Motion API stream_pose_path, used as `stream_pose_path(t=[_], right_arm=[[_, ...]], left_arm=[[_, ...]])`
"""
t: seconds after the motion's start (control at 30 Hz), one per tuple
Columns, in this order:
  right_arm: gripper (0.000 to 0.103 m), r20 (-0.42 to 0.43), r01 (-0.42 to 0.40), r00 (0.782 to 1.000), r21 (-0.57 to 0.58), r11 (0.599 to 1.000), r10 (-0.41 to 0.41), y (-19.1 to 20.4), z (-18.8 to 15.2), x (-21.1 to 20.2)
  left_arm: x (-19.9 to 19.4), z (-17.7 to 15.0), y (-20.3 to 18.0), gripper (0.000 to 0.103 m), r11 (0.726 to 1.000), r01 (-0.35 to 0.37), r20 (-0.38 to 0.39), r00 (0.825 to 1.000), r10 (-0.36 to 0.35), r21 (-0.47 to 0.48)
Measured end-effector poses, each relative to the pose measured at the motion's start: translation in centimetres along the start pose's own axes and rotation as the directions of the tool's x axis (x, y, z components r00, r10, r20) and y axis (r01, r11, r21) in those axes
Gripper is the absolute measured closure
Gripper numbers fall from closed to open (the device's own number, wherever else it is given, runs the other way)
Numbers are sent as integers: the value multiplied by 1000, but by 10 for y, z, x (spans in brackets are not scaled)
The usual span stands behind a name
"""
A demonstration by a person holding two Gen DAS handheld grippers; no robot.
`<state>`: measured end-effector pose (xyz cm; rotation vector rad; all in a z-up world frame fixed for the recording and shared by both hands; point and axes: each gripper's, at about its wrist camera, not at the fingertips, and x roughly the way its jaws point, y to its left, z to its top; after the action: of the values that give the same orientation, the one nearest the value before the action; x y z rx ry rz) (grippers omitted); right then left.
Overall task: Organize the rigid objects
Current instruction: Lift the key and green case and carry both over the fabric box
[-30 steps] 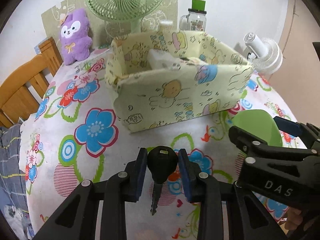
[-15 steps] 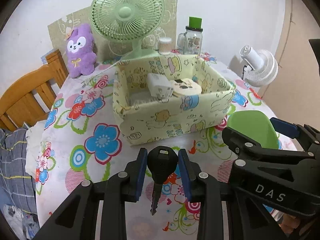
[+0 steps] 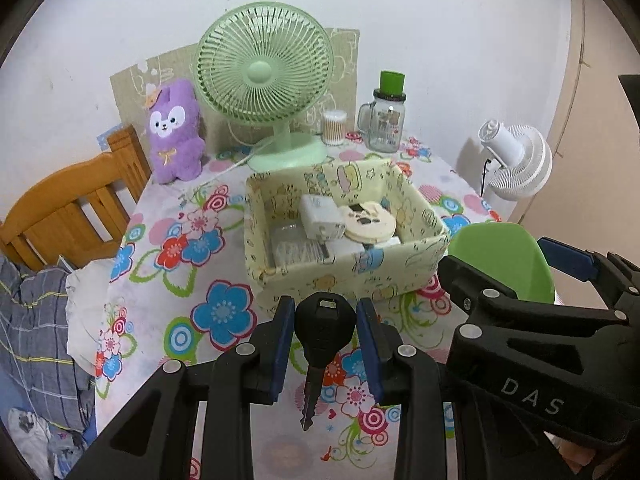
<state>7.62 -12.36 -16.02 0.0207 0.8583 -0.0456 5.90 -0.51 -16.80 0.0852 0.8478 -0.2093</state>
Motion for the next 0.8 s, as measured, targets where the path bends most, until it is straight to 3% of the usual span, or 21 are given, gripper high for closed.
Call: stream_pose_path(t=[0.8], right_arm=[[8, 66, -29, 997, -31, 999, 31, -7, 47, -37]], left_arm=[[-31, 45, -4, 71, 998, -42, 40, 998, 44, -54]])
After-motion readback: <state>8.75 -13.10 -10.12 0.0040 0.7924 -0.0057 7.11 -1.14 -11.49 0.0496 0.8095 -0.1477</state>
